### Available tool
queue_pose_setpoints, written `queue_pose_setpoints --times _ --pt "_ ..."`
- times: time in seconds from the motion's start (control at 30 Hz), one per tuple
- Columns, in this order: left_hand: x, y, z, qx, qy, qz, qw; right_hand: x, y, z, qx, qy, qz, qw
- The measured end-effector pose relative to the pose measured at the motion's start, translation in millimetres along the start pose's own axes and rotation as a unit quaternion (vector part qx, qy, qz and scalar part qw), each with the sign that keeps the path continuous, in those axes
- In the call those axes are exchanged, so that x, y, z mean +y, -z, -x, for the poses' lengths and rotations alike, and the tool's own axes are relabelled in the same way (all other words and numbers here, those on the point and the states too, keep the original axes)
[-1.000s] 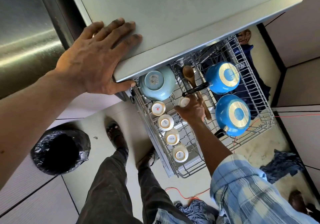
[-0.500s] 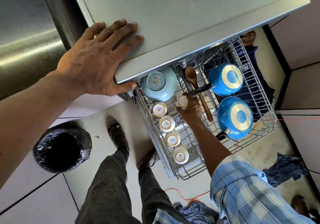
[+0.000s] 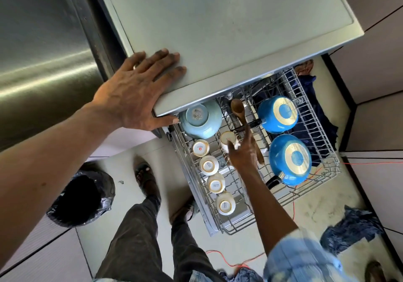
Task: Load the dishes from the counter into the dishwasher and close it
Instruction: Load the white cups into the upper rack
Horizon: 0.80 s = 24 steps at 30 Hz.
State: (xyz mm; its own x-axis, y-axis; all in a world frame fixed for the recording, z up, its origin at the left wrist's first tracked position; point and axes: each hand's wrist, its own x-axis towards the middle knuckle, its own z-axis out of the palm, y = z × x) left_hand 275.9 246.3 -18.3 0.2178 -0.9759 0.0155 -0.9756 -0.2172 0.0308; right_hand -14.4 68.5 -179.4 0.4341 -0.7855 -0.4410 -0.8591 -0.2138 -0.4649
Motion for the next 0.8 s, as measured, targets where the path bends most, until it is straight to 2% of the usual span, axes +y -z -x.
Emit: queue_pose_setpoints --times 0.1,0.17,0.23,0.3,0.4,0.5,0.63,0.7,0.8 --pt "0 6 3 0.002 0.0 0.024 1.0 -4 25 22 0.044 -0.035 -0.108 0.993" --pt "0 12 6 0.024 0.015 0.056 0.998 -16 41 36 0.056 -0.014 -0.145 0.988" --pt "0 19 13 0.083 0.06 0.111 0.989 -41 56 53 0.107 0.056 -0.119 0.986" --pt "-6 25 24 0.152 0.13 0.16 0.967 -74 66 62 0.183 0.147 -0.095 0.967" --pt "-39 33 57 0.197 0.239 0.153 0.938 -146 73 68 0.214 0.246 -0.133 0.936" --pt "-91 37 92 0.194 0.33 0.13 0.915 -230 69 64 0.162 0.31 -0.191 0.917" --pt "-155 41 125 0.138 0.449 0.102 0.877 -346 42 43 0.073 0.383 -0.168 0.905" --pt "-173 36 134 0.101 0.488 0.087 0.863 -405 20 28 0.015 0.398 -0.141 0.906" --pt "-181 21 134 0.086 0.506 0.059 0.856 -486 -16 10 -0.064 0.43 -0.093 0.896"
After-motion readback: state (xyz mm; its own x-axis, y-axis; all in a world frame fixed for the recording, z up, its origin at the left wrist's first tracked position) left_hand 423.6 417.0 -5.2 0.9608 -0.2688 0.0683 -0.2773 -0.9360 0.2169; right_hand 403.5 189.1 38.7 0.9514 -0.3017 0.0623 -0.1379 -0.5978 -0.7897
